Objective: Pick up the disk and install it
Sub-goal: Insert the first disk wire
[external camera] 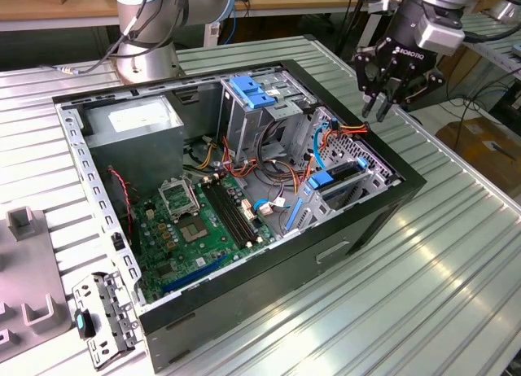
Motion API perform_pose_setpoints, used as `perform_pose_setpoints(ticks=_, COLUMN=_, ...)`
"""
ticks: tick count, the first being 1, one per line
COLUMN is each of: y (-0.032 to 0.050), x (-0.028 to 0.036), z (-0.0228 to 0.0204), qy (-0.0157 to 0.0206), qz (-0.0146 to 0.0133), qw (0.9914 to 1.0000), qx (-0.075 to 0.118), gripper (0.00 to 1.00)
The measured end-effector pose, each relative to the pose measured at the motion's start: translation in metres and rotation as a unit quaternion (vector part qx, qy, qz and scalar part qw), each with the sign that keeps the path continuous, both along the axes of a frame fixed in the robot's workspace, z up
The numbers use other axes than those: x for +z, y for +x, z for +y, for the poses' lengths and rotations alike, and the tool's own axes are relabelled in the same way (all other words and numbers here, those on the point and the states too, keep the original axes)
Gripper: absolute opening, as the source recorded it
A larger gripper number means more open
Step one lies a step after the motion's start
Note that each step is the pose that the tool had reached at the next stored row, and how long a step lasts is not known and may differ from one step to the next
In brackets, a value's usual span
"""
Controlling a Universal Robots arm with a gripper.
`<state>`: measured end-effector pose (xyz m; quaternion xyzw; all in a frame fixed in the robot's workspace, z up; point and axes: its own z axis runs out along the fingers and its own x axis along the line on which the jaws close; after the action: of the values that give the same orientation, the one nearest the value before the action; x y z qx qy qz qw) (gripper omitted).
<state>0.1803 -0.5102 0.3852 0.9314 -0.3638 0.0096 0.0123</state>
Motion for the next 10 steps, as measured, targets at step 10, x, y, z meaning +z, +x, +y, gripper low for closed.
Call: perform_pose_setpoints(ticks=10, y=-0.0029, x=-0.0039, z=-0.0020, qy=0.0008, qz=-0.0003, qw=0.99813, qx=0.061, gripper=0.32)
